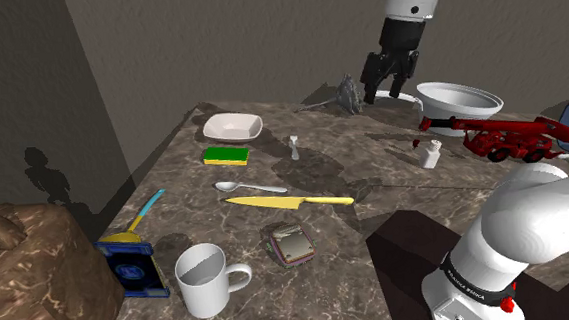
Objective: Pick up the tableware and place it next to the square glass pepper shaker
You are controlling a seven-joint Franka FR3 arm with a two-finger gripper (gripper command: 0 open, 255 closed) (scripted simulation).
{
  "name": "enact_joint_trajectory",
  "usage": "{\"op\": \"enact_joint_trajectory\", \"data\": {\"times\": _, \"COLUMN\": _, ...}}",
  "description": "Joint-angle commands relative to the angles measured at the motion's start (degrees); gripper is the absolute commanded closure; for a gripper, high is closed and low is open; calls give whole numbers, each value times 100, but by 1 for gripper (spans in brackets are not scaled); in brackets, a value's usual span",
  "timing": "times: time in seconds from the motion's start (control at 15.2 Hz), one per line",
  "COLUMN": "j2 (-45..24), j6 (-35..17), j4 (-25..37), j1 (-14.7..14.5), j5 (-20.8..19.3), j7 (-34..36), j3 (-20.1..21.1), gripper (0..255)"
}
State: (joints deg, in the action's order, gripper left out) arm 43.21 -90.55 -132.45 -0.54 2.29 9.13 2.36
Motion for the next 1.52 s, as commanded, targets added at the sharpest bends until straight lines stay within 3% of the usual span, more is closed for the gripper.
{"op": "enact_joint_trajectory", "data": {"times": 0.0, "j2": 0, "j6": 0, "j4": 0, "j1": 0, "j5": 0, "j7": 0, "j3": 0, "gripper": 0}}
{"op": "enact_joint_trajectory", "data": {"times": 0.79, "j2": -2471, "j6": -1140, "j4": 816, "j1": -520, "j5": -290, "j7": -586, "j3": 670, "gripper": 0}}
{"op": "enact_joint_trajectory", "data": {"times": 1.45, "j2": -4551, "j6": -1586, "j4": 1932, "j1": -931, "j5": -950, "j7": -808, "j3": 1238, "gripper": 0}}
